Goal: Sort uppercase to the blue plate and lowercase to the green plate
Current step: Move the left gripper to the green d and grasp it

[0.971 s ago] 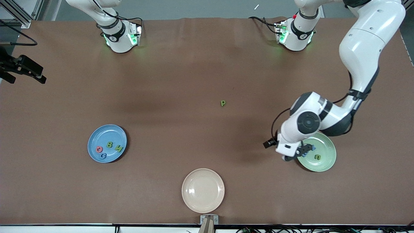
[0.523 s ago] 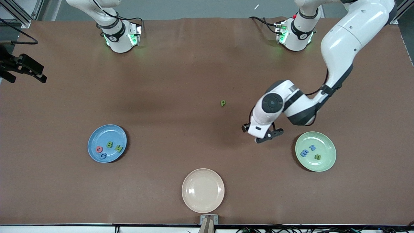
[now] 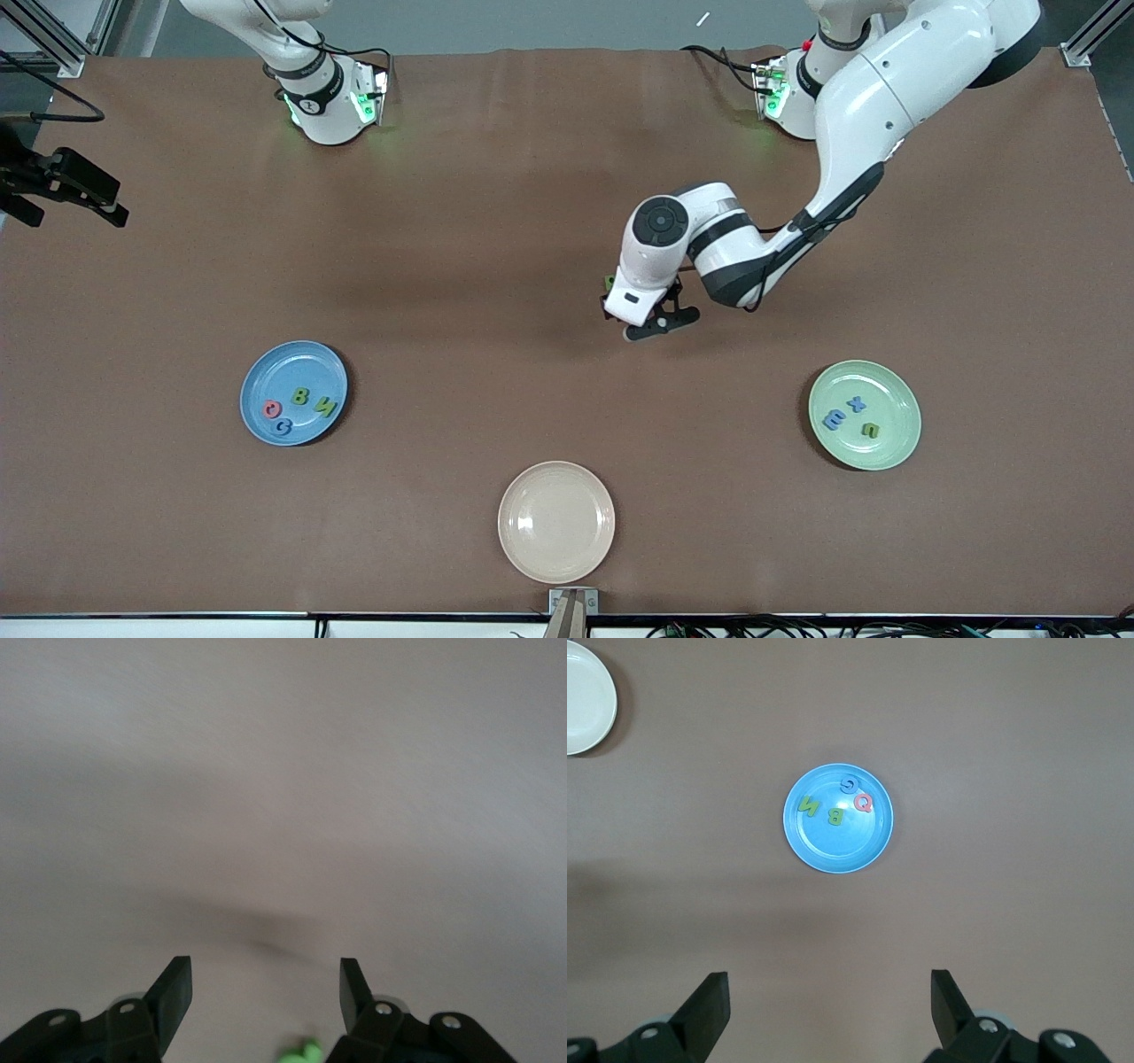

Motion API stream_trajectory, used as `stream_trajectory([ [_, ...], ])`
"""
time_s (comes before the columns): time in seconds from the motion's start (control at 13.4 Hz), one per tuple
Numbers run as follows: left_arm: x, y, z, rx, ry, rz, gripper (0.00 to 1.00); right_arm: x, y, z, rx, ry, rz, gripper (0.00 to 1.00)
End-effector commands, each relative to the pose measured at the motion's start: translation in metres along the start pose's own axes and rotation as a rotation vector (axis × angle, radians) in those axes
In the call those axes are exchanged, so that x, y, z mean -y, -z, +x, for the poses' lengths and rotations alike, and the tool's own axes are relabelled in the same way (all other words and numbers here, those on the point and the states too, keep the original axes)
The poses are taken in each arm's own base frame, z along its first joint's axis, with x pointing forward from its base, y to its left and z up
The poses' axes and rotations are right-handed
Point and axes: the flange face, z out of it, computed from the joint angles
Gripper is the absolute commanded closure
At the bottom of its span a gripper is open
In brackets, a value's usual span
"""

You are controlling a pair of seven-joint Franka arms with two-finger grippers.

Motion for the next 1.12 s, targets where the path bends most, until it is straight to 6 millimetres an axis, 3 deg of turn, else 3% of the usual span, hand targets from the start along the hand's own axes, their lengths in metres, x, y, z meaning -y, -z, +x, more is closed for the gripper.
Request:
stream_trajectory([
  [0.0,-0.015,-0.006,-0.028,-0.029,-0.065,-0.008,0.32,-0.001,0.0,-0.004,0.006,-0.016,-0.012,0.0],
  [0.3,-0.016,-0.026,-0.046,-0.004,-0.1,-0.001,0.36,-0.011,0.0,-0.003,0.001,-0.035,-0.012,0.0],
  [0.52,-0.012,-0.032,-0.052,0.002,-0.11,0.012,0.43,-0.01,-0.004,-0.002,0.006,-0.033,-0.012,0.0],
  [1.05,-0.012,-0.041,-0.06,0.008,-0.114,0.022,0.47,-0.013,-0.008,0.003,-0.007,-0.039,-0.012,0.0],
])
